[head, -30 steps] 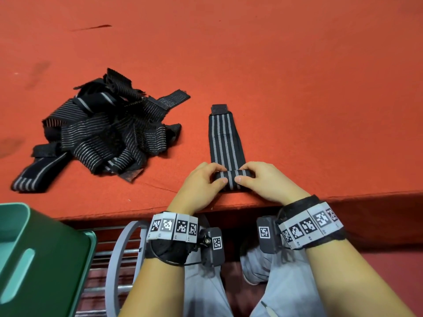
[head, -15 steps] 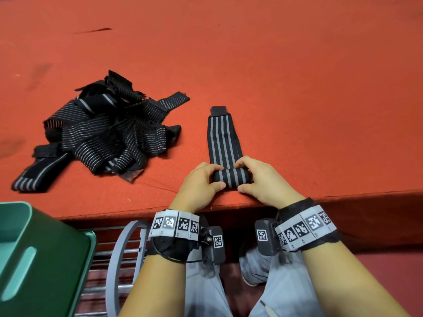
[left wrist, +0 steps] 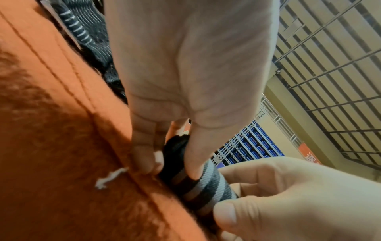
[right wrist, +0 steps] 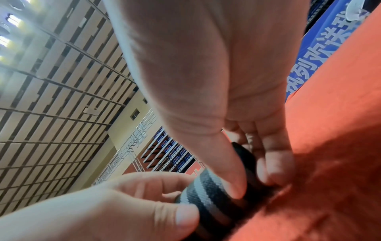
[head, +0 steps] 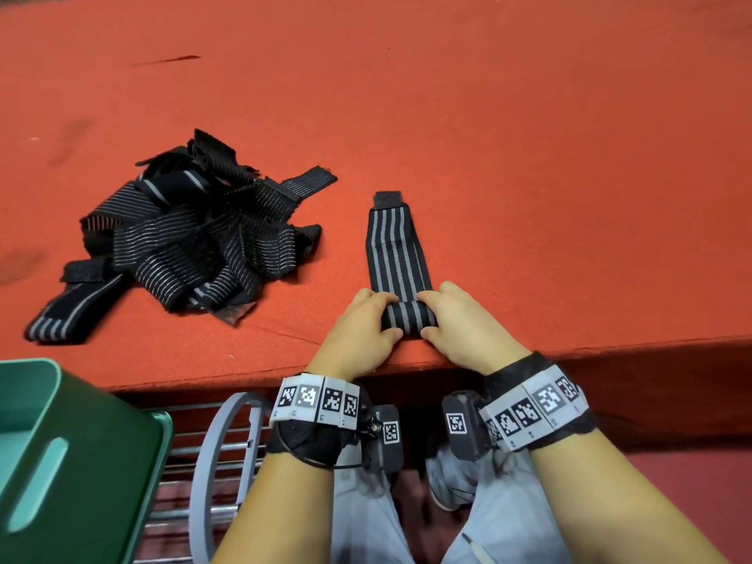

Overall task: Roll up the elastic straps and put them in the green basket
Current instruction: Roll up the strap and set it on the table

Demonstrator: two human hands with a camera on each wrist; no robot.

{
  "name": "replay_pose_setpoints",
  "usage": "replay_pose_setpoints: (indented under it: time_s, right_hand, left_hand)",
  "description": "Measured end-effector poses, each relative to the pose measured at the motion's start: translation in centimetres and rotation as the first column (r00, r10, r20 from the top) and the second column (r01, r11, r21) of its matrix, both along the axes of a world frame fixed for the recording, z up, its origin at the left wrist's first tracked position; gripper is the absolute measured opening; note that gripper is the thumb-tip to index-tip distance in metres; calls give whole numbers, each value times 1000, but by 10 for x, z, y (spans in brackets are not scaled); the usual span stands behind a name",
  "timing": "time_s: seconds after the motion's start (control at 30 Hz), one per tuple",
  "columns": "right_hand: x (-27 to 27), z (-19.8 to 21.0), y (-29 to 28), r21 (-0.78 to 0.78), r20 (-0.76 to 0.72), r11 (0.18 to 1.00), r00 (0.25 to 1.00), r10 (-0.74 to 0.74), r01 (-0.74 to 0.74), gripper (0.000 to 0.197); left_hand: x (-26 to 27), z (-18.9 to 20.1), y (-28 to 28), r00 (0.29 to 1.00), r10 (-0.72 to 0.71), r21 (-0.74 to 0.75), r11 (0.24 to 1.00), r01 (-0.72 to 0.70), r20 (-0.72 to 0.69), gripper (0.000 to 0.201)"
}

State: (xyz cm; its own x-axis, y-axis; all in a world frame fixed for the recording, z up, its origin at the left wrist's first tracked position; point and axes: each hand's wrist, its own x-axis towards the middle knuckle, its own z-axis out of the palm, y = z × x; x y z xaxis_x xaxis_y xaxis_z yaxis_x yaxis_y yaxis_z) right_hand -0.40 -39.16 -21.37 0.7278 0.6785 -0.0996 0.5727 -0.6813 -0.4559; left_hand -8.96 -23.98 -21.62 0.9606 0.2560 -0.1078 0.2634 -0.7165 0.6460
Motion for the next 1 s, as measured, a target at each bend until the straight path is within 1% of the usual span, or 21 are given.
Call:
replay_pose_setpoints:
  time_s: [0.13, 0.23, 0.3, 0.33, 0.37, 0.43, 0.47, 0.53, 0.6, 0.7, 0.73, 0.83, 0.9, 1.0]
  right_hand:
    - [1, 3, 0, -7, -25, 1000, 1000, -1, 1, 58]
    - [2, 9, -5, 3, -35, 1000, 999, 6, -6, 51]
    - [3, 16, -10, -7, -72, 999, 997, 34, -34, 48]
    - [2, 18, -13, -2, -98, 999, 994, 45, -45, 47]
    - [1, 20, -14, 9, -120, 999, 992, 50, -49, 46]
    - [0, 20, -16, 16, -126, 999, 991, 44, -43, 45]
    - [0, 19, -17, -3, -117, 999, 992, 40, -41, 45]
    - [-1, 20, -15, -82, -83, 995, 996, 42, -49, 47]
    - [-4, 19, -11, -150, -50, 987, 997, 58, -65, 44]
    - [-8, 15, -3, -183, -30, 980, 997, 73, -77, 31]
    - [-8, 13, -2, -177, -29, 981, 997, 70, -74, 31]
    - [-8, 16, -5, -123, -75, 990, 996, 55, -64, 46]
    - [-8, 19, -8, -99, -109, 994, 994, 31, -42, 47]
    - [-6, 20, -11, -174, -36, 984, 999, 22, -28, 47]
  left_hand:
    - [-2, 1, 1, 999, 26, -30, 999, -25, 34, 46]
    - [-5, 9, 1, 1000, 10, -113, 994, -10, -5, 39]
    - [-9, 13, 2, 1000, -15, -205, 979, 10, -25, 36]
    - [-12, 14, 2, 999, -27, -214, 977, 19, -32, 35]
    - [-13, 15, 3, 998, -32, -176, 984, 23, -50, 36]
    - [-13, 17, 3, 994, -32, -14, 999, 31, -102, 40]
    - [-13, 19, 3, 992, -32, 32, 999, 36, -123, 41]
    - [-11, 21, 1, 986, -42, 49, 998, 51, -164, 40]
    - [-9, 22, -3, 975, -63, 109, 990, 88, -212, 42]
    - [-8, 22, -9, 956, -70, 181, 976, 125, -284, 47]
    - [-8, 22, -9, 953, -71, 194, 972, 132, -295, 49]
    - [-10, 23, -9, 957, -58, 214, 969, 122, -285, 54]
    - [-11, 25, -8, 967, -27, 248, 964, 91, -252, 52]
    - [-12, 27, -10, 969, -5, 320, 943, 86, -245, 52]
